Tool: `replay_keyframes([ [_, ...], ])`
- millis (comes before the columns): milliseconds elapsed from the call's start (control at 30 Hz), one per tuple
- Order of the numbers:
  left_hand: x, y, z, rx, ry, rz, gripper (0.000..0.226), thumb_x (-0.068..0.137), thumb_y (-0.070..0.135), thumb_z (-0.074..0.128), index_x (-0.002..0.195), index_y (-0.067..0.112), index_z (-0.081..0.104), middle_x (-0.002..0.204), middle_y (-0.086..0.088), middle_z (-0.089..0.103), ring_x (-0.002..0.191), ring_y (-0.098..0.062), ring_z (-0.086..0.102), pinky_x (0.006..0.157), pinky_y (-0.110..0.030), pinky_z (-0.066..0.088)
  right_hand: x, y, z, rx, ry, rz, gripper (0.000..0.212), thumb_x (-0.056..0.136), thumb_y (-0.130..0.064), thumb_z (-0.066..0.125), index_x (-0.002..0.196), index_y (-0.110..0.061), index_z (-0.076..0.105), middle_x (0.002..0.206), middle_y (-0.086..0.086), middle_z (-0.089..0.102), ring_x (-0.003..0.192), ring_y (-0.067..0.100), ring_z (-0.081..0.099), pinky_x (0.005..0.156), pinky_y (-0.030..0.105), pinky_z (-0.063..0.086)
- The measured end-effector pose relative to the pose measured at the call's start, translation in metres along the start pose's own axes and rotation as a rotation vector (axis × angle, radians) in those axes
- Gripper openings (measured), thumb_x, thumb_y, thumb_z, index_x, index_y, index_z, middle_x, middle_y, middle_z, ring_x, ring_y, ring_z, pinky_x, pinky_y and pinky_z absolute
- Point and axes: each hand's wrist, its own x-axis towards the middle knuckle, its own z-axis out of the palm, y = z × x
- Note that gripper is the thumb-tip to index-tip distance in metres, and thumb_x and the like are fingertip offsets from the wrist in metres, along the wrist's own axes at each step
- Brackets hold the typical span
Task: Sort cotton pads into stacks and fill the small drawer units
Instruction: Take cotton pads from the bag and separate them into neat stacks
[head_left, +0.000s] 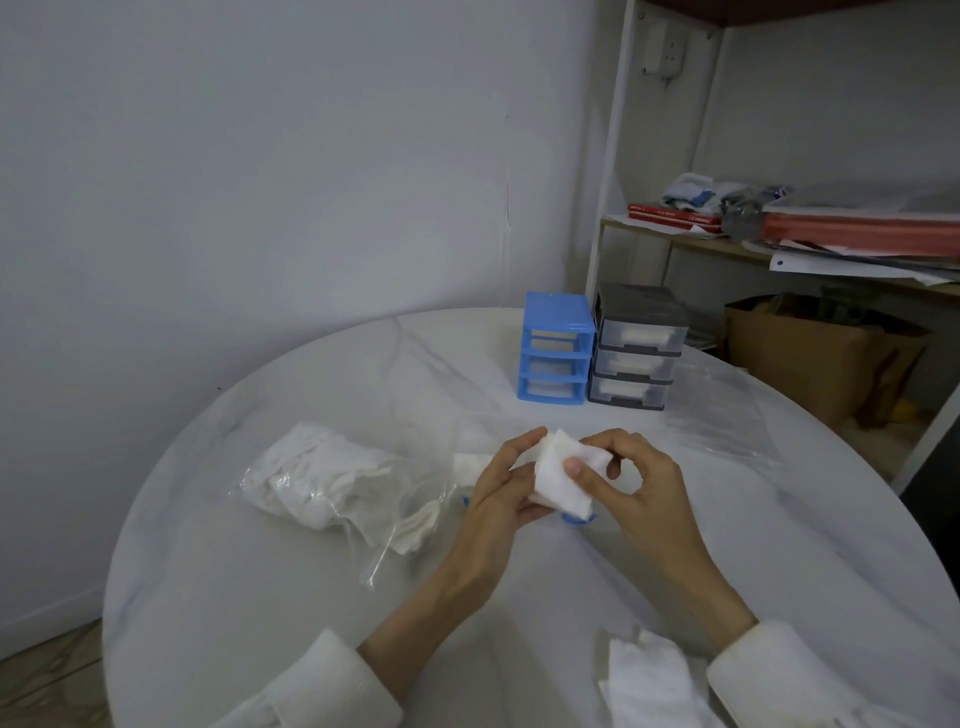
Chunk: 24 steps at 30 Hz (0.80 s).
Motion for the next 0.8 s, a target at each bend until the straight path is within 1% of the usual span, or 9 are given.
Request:
replay_keyframes([
  [100, 0.0004, -0.0011, 0.0001, 0.009, -0.004, -0.005, 0.035, 0.098, 0.006, 0.035, 0.124, 0.021, 0.054, 0.117, -0.007, 0.062, 0.107, -0.022, 0.062, 0.089, -0.033, 0.054, 0.0018, 0.0042, -0.0008, -0.036, 0.012, -0.039, 0.020, 0.072, -0.039, 0.069, 0.077, -0.022, 0.062, 0.077, -0.015, 0.059, 0.074, -0.001, 0.049, 0.066, 0.008, 0.037],
  [233, 0.0002, -0.0016, -0.0006, 0.003, -0.012, 0.025, 0.030, 0.100, 0.015, 0.036, 0.122, 0.020, 0.054, 0.124, -0.008, 0.058, 0.110, -0.021, 0.060, 0.082, -0.027, 0.055, 0.0026, 0.0064, -0.0003, -0.055, 0.001, -0.051, 0.021, 0.070, -0.053, 0.060, 0.077, -0.034, 0.058, 0.090, -0.017, 0.058, 0.088, -0.003, 0.050, 0.075, 0.006, 0.036],
  [300, 0.0002, -0.0029, -0.0011, 0.021, -0.019, 0.032, 0.029, 0.098, 0.018, 0.042, 0.125, 0.019, 0.052, 0.123, -0.010, 0.059, 0.109, -0.019, 0.060, 0.084, -0.027, 0.054, 0.0017, 0.0075, 0.0005, -0.048, -0.025, -0.028, 0.018, 0.070, -0.050, 0.065, 0.080, -0.039, 0.056, 0.096, -0.021, 0.056, 0.094, -0.007, 0.049, 0.080, 0.004, 0.035],
  [367, 0.0004, -0.0048, -0.0016, 0.034, -0.039, 0.035, 0.033, 0.095, 0.013, 0.048, 0.126, 0.020, 0.050, 0.115, -0.014, 0.062, 0.101, -0.017, 0.063, 0.084, -0.027, 0.054, 0.0012, 0.0072, 0.0016, -0.029, -0.037, -0.004, 0.015, 0.072, -0.040, 0.065, 0.085, -0.037, 0.057, 0.100, -0.023, 0.056, 0.096, -0.009, 0.050, 0.081, 0.003, 0.036],
  [467, 0.0008, -0.0058, -0.0017, 0.039, -0.044, 0.054, 0.035, 0.094, 0.007, 0.049, 0.126, 0.022, 0.048, 0.108, -0.016, 0.066, 0.092, -0.012, 0.065, 0.078, -0.023, 0.052, 0.0010, 0.0061, 0.0024, 0.056, -0.059, 0.014, 0.015, 0.078, -0.033, 0.061, 0.091, -0.026, 0.062, 0.101, -0.013, 0.062, 0.094, -0.005, 0.055, 0.078, 0.004, 0.040],
  [567, 0.0011, -0.0057, -0.0015, 0.106, -0.036, 0.083, 0.035, 0.095, 0.009, 0.050, 0.127, 0.022, 0.046, 0.106, -0.015, 0.065, 0.086, -0.007, 0.064, 0.070, -0.017, 0.048, 0.0001, 0.0034, 0.0024, 0.095, -0.104, 0.040, 0.009, 0.083, -0.032, 0.063, 0.090, -0.027, 0.060, 0.097, -0.010, 0.064, 0.089, -0.003, 0.057, 0.076, 0.005, 0.041],
  [633, 0.0008, -0.0049, -0.0018, 0.159, -0.029, 0.098, 0.034, 0.094, 0.011, 0.051, 0.126, 0.022, 0.046, 0.105, -0.011, 0.066, 0.082, -0.003, 0.064, 0.066, -0.013, 0.046, -0.0007, 0.0021, 0.0018, 0.090, -0.113, 0.054, 0.012, 0.082, -0.035, 0.063, 0.085, -0.025, 0.058, 0.089, -0.009, 0.065, 0.083, -0.002, 0.057, 0.073, 0.005, 0.041],
  [700, 0.0007, -0.0044, -0.0024, 0.187, -0.024, 0.104, 0.034, 0.094, 0.012, 0.052, 0.126, 0.021, 0.046, 0.105, -0.008, 0.066, 0.082, -0.005, 0.064, 0.065, -0.012, 0.046, -0.0004, 0.0016, 0.0009, 0.107, -0.095, 0.073, 0.013, 0.077, -0.033, 0.061, 0.083, -0.022, 0.057, 0.084, -0.010, 0.064, 0.080, 0.000, 0.057, 0.070, 0.007, 0.041],
  [800, 0.0009, -0.0057, -0.0030, 0.210, 0.005, 0.122, 0.032, 0.092, 0.012, 0.056, 0.120, 0.025, 0.048, 0.090, 0.001, 0.067, 0.079, -0.005, 0.064, 0.064, -0.014, 0.047, 0.0002, 0.0010, -0.0010, 0.133, -0.065, 0.089, 0.017, 0.074, -0.025, 0.066, 0.087, -0.024, 0.054, 0.086, -0.013, 0.063, 0.081, 0.002, 0.057, 0.070, 0.010, 0.040],
])
